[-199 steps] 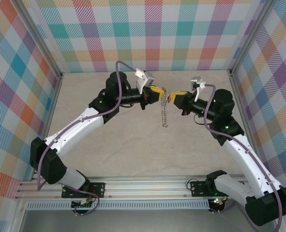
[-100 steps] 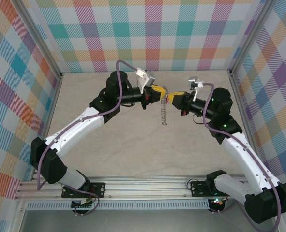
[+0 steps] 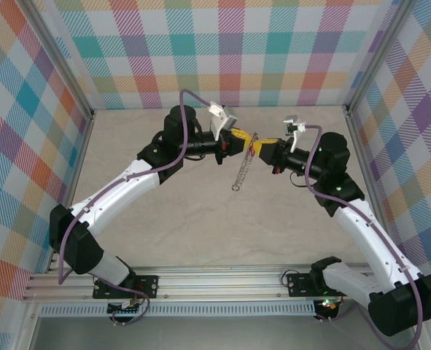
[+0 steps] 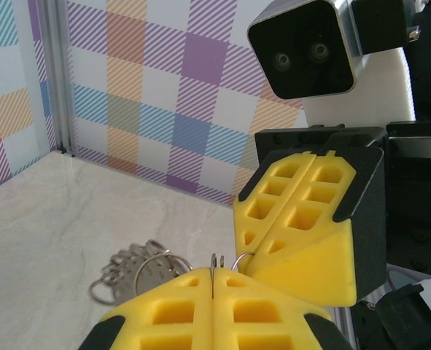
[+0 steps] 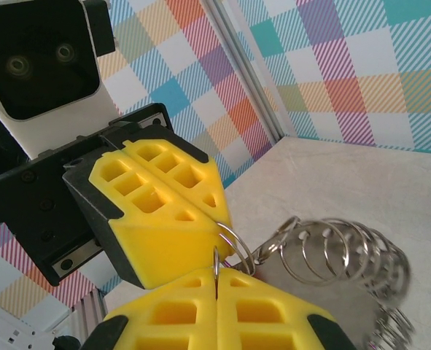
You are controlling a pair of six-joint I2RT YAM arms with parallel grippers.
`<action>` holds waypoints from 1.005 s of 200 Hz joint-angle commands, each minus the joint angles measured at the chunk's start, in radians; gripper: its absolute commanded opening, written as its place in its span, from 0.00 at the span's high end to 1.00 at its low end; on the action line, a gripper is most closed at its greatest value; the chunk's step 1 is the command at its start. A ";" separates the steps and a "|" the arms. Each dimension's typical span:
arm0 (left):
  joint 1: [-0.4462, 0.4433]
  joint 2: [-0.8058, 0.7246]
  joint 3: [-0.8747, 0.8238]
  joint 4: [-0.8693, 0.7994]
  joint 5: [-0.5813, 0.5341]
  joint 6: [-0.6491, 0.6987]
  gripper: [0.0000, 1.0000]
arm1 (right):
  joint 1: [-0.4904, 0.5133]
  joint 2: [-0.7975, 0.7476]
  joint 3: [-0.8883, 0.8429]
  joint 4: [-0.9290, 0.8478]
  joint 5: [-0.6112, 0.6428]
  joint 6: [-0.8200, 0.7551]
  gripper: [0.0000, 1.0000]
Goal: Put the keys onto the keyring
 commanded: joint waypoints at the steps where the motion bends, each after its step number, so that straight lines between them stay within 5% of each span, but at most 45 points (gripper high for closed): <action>1: -0.022 0.002 0.045 0.005 0.033 0.025 1.00 | -0.003 -0.002 0.020 0.033 -0.007 -0.030 1.00; 201: -0.024 0.038 0.183 -0.246 0.154 0.186 1.00 | -0.002 0.013 0.060 -0.045 0.016 -0.097 1.00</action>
